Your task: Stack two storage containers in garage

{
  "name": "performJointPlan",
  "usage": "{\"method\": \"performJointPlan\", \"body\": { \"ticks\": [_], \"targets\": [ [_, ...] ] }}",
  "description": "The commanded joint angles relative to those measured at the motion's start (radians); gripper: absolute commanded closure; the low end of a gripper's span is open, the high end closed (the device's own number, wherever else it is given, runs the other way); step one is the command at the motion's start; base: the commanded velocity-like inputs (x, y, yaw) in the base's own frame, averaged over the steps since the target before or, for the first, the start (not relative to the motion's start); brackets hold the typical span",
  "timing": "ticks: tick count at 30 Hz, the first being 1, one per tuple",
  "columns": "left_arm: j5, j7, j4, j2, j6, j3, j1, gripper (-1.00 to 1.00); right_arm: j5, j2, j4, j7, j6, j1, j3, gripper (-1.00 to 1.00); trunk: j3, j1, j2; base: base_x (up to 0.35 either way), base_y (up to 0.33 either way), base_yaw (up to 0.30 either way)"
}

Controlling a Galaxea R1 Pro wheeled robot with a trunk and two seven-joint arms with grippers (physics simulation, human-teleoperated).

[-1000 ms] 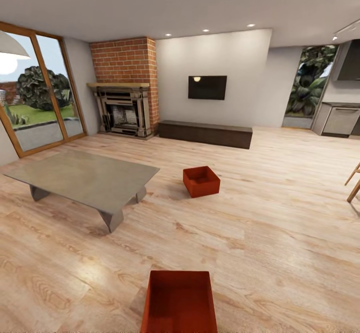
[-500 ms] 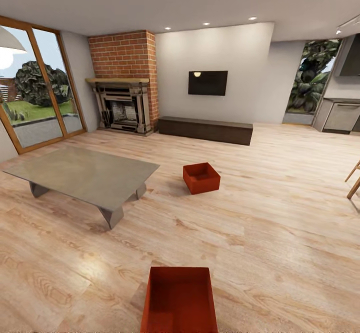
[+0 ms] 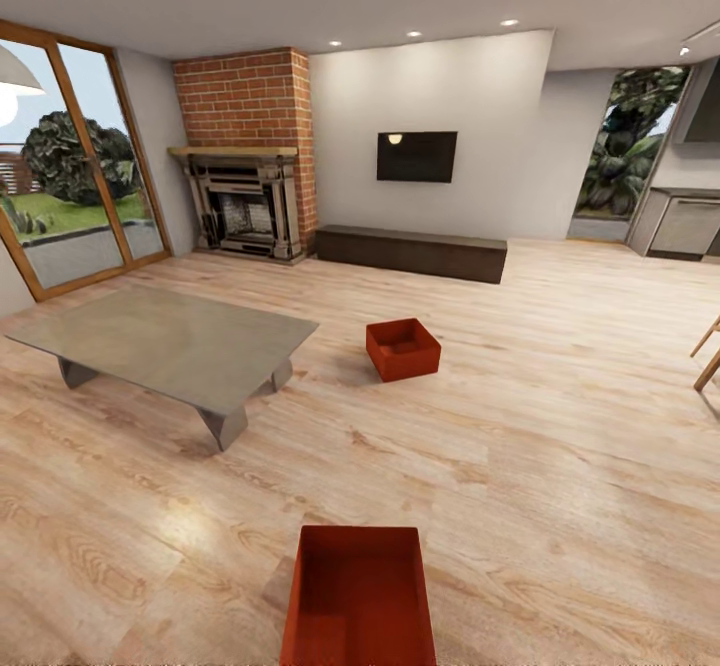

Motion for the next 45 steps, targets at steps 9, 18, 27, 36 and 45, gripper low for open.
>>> {"method": "performJointPlan", "body": {
  "ticks": [9,18,27,36,45],
  "targets": [
    [0.003,0.001,0.000,0.000,-0.002,0.002,0.000,-1.00,0.003,0.002,0.003,0.002,-0.005,-0.001,0.000,-1.00,-0.015,0.000,0.000,0.000,0.000,0.000],
    [0.003,0.001,0.000,0.000,-0.002,0.002,0.000,-1.00,0.003,0.000,0.003,0.002,-0.007,-0.001,0.000,-1.00,-0.030,0.000,0.000,0.000,0.000,0.000],
    [0.003,0.001,0.000,0.000,-0.002,0.002,0.000,-1.00,0.003,-0.001,0.003,0.002,-0.007,-0.001,0.000,-1.00,-0.044,0.000,0.000,0.000,0.000,0.000],
    [0.003,0.001,0.000,0.000,-0.002,0.002,0.000,-1.00,0.004,0.002,0.003,0.002,-0.006,-0.001,0.002,-1.00,-0.058,0.000,0.000,0.000,0.000,0.000],
    [0.003,0.001,0.000,0.000,-0.002,0.002,0.000,-1.00,0.004,0.001,0.003,0.002,-0.007,-0.001,0.002,-1.00,-0.073,0.000,0.000,0.000,0.000,0.000]
  ]
}}
